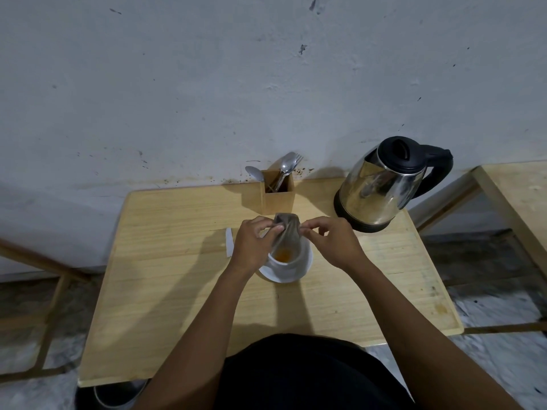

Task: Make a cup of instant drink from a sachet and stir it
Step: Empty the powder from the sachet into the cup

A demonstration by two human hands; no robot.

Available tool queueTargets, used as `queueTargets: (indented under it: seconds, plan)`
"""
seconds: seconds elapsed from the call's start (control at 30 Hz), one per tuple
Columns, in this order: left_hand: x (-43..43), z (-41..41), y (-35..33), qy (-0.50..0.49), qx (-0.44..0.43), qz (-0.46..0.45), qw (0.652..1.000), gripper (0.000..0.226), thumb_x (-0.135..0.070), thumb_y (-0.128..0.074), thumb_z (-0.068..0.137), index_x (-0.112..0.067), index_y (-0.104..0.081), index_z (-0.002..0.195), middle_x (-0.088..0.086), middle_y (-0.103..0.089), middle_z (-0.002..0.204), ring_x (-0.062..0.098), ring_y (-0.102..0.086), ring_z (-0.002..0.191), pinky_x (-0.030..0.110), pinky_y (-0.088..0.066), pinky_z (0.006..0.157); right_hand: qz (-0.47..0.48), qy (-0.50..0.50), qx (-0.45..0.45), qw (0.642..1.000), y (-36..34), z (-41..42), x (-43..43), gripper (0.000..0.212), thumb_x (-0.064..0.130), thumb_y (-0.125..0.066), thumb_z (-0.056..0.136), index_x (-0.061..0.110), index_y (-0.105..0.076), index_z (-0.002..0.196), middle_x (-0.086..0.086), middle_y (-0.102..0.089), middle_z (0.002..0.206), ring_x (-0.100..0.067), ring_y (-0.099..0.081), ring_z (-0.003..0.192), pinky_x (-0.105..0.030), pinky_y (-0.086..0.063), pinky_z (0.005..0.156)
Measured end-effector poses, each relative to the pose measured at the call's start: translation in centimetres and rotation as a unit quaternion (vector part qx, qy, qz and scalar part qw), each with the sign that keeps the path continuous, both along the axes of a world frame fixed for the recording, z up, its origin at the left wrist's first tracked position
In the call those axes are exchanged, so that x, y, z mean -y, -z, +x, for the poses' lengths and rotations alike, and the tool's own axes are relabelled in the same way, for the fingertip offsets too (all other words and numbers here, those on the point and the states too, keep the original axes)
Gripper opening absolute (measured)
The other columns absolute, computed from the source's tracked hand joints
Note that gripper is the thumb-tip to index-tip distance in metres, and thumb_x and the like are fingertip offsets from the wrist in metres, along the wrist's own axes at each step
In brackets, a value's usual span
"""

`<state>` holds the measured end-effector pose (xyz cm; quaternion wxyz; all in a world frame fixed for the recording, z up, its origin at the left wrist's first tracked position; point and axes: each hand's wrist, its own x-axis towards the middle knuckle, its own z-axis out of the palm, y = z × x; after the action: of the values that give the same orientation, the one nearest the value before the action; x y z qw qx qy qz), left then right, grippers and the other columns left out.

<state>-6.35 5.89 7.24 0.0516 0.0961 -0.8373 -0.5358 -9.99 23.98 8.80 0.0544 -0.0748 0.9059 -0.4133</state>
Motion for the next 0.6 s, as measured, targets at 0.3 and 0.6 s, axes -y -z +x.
queueTargets:
  seconds: [0.3, 0.6]
  plan:
    - [-0.08, 0.0, 0.17, -0.003, 0.002, 0.009, 1.0, 0.015, -0.015, -0.064, 0.087, -0.005, -0.074, 0.093, 0.006, -0.069, 0.091, -0.003, -0.056, 0.077, -0.001, -0.037, 0.065, -0.023, 0.029, -0.012, 0.999, 0.13, -0.02, -0.07, 0.006, 0.03, -0.071, 0.087, 0.035, -0.073, 0.087, 0.023, -0.067, 0.08, 0.0, -0.056, 0.062, -0.022, -0.04, 0.058]
    - [0.49, -0.12, 0.58, -0.004, 0.016, -0.011, 1.0, 0.014, -0.014, -0.065, 0.086, -0.006, -0.075, 0.093, 0.004, -0.069, 0.092, 0.009, -0.059, 0.08, 0.006, -0.041, 0.067, -0.054, 0.016, 0.028, 0.998, 0.71, 0.4, -0.63, 0.008, 0.03, -0.072, 0.086, 0.038, -0.072, 0.083, 0.018, -0.072, 0.087, -0.024, -0.06, 0.073, -0.037, -0.052, 0.068]
